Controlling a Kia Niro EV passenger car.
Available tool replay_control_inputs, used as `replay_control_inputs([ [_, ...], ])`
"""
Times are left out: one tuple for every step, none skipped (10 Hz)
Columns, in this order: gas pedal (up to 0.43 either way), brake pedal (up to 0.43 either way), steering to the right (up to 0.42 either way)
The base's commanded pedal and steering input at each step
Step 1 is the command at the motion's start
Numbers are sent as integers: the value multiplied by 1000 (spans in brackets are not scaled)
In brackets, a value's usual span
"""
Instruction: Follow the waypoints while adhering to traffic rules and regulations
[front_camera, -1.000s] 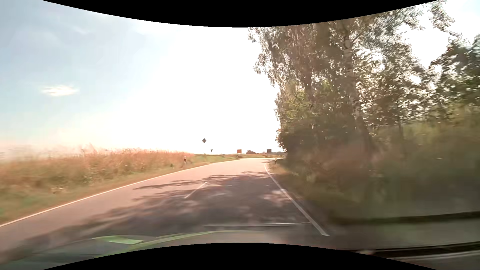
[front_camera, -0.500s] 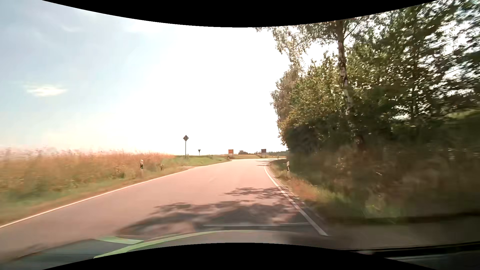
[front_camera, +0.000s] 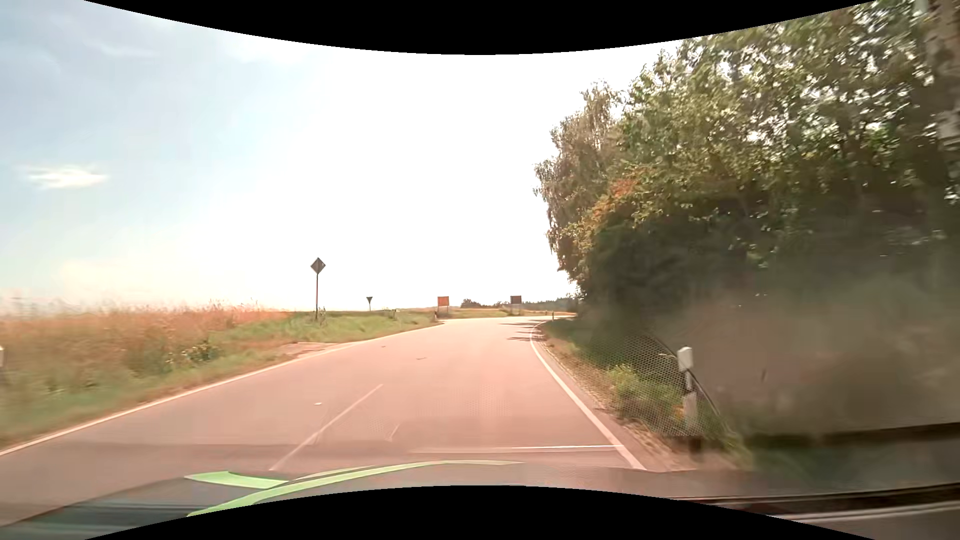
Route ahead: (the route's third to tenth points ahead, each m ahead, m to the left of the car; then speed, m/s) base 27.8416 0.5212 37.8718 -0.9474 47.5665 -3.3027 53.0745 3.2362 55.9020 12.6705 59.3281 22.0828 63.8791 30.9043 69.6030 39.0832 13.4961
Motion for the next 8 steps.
replay_control_inputs([
  [0, 177, 25],
  [0, 177, 25],
  [0, 177, 25],
  [0, 183, 26],
  [0, 183, 26],
  [0, 189, 26],
  [0, 189, 26],
  [0, 189, 26],
])
